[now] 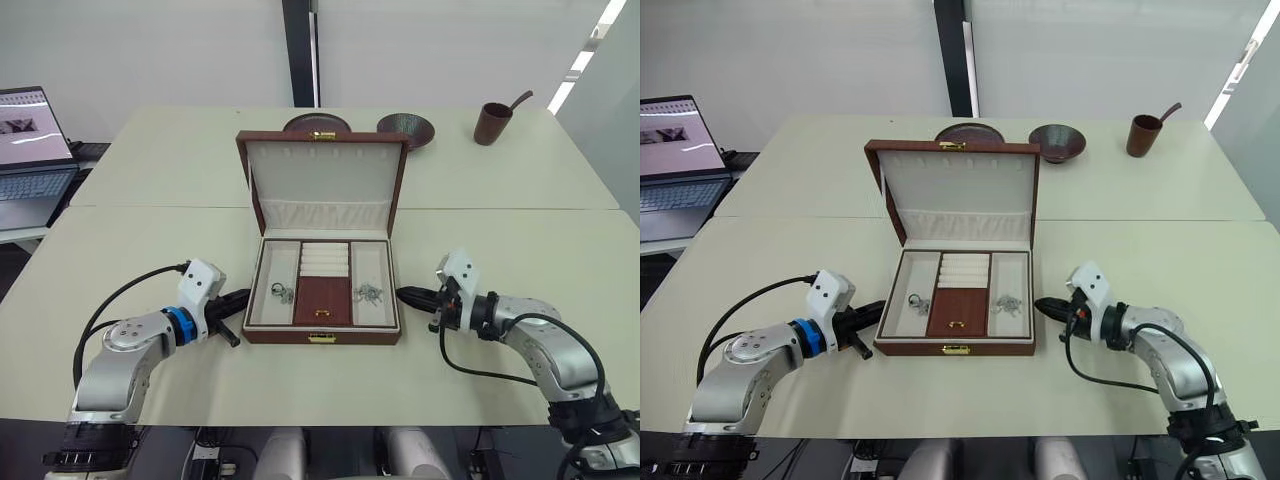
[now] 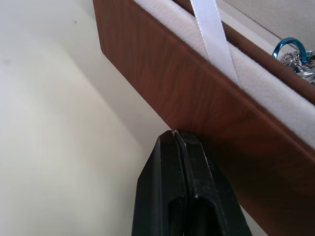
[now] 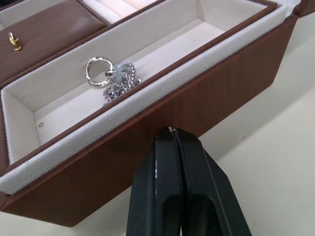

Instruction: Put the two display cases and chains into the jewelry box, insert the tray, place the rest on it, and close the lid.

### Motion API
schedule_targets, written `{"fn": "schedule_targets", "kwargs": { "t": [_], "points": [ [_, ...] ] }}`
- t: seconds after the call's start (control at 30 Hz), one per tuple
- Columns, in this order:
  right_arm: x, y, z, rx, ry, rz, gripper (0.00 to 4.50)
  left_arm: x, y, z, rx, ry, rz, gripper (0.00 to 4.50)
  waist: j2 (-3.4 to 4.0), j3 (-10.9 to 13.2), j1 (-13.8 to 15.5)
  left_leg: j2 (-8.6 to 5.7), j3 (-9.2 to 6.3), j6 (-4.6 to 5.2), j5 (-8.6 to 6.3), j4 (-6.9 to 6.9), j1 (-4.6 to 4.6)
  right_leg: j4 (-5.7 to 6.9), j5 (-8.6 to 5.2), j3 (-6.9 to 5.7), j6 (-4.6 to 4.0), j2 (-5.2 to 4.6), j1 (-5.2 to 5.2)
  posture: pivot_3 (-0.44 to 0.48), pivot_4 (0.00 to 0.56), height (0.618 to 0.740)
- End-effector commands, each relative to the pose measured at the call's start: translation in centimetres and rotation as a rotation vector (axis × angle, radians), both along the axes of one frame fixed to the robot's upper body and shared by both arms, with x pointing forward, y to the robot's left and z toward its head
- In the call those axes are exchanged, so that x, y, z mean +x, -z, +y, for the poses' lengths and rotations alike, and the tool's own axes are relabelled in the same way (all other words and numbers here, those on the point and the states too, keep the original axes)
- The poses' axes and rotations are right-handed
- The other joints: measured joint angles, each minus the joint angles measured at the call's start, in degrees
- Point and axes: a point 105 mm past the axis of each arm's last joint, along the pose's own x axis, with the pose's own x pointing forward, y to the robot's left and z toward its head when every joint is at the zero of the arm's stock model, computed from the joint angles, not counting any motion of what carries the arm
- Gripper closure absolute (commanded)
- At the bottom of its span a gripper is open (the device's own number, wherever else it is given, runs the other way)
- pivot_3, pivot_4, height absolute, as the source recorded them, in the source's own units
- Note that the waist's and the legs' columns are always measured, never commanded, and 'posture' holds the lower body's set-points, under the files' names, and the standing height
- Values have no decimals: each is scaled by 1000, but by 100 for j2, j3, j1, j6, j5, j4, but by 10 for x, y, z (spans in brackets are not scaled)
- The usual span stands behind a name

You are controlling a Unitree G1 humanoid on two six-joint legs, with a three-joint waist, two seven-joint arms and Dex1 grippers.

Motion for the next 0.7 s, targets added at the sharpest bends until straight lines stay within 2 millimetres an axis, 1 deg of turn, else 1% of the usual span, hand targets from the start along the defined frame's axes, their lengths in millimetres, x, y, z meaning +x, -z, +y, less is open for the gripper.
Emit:
{"fn": "schedule_targets", "kwargs": {
  "t": [0.03,0.17,0.27,0.33,0.4,0.47,0.57,0.63,0.67,0.7],
  "points": [
    [-29,-5,31,78,-180,38,4487,-29,10,-52,-104,239,77,4500,2,-1,1,1,0,0,0,0,0,-1,0,0,0,-2,1,0,150,740],
    [-31,-2,30,82,-163,47,4487,-37,14,-54,-113,236,102,4500,6,-7,3,0,0,0,0,0,6,-1,-1,-1,1,-2,7,0,150,740],
    [-31,-2,30,83,-159,49,4487,-41,16,-54,-113,233,109,4500,9,-8,2,-1,4,1,-1,-6,41,-5,-2,2,2,-1,35,0,150,740],
    [-30,-2,30,84,-154,46,4487,-39,16,-52,-110,222,98,4500,10,-9,0,-1,5,1,-2,-9,68,-8,-6,3,5,-1,62,0,150,740],
    [-28,-2,29,84,-145,42,4487,-34,12,-47,-114,198,62,4500,10,-9,0,-1,5,1,-2,-8,71,-8,-6,3,5,0,64,0,150,740],
    [-24,-1,22,75,-120,40,4487,-29,8,-40,-109,171,9,4500,10,-9,0,-1,4,1,-2,-8,71,-8,-6,2,5,0,65,0,150,740],
    [-22,-2,15,70,-107,38,4487,-29,5,-34,-110,163,-32,4500,9,-8,3,0,3,1,-1,-7,69,-8,-6,1,5,0,64,0,150,740],
    [-19,-4,2,63,-82,38,4487,-21,-4,-19,-101,113,-118,4500,4,-5,5,0,3,1,-1,-6,67,-8,-6,1,5,0,64,0,150,740],
    [-17,-5,-4,57,-72,37,4487,-19,-7,-14,-98,99,-142,4500,3,-3,6,0,4,1,-1,-6,64,-8,-6,-1,5,0,62,0,150,740],
    [-16,-6,-10,51,-64,35,4487,-17,-9,-6,-92,76,-157,4500,-2,1,8,0,4,1,-1,-6,60,-8,-6,-2,5,-1,60,0,150,740]
  ]
}}
